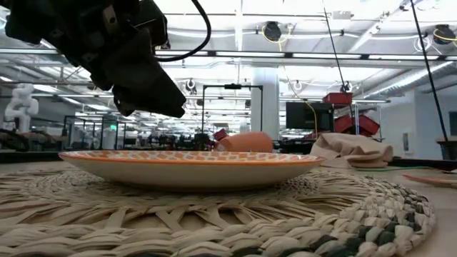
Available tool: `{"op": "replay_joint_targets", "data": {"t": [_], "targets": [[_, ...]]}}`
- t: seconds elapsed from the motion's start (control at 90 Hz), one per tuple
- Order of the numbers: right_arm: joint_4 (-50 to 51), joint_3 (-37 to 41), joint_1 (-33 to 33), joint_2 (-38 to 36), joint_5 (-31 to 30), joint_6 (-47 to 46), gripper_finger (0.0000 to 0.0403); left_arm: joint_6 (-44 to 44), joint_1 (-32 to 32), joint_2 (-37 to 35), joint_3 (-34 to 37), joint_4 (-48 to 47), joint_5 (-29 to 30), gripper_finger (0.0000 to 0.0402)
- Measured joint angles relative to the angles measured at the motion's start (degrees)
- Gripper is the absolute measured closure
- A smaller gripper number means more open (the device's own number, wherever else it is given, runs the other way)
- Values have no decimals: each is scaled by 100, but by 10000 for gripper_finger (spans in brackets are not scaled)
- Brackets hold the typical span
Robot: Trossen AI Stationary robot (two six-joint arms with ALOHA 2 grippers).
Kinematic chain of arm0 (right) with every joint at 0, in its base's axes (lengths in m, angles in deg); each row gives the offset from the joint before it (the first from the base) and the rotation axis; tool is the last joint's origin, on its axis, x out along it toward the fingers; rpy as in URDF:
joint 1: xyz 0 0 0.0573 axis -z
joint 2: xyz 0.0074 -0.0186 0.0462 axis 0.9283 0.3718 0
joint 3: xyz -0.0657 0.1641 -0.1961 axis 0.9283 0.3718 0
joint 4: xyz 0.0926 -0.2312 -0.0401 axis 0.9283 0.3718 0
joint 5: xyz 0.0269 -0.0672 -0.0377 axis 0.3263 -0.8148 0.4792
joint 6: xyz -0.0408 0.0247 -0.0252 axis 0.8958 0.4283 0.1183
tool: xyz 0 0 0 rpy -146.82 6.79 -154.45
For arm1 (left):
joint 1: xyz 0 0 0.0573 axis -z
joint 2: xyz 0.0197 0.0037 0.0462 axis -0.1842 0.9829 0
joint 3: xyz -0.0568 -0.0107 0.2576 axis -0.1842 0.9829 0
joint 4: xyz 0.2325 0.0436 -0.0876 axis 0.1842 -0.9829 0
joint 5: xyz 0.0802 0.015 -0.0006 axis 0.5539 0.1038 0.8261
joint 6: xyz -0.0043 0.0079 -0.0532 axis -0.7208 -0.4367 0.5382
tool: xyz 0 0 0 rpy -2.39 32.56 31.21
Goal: Set table place
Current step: Put the orange spoon to the right of the orange knife
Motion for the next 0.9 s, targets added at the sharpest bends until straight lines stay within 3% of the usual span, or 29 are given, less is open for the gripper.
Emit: {"op": "replay_joint_targets", "data": {"t": [0.244,0.411,0.633,0.722,0.9], "targets": [[-23,-341,404,-801,-55,-302,326,-158,-1,0,0,0,8,274],[-89,-735,883,-1178,221,-381,333,-166,-1,0,0,-9,15,274],[130,-1141,1669,-1336,2356,23,337,-329,46,0,0,-126,7,274],[267,-1262,1929,-1336,3106,624,337,-471,65,0,0,-124,0,274],[732,-1279,2215,-1320,3748,1617,337,-623,82,0,0,-109,0,274]]}}
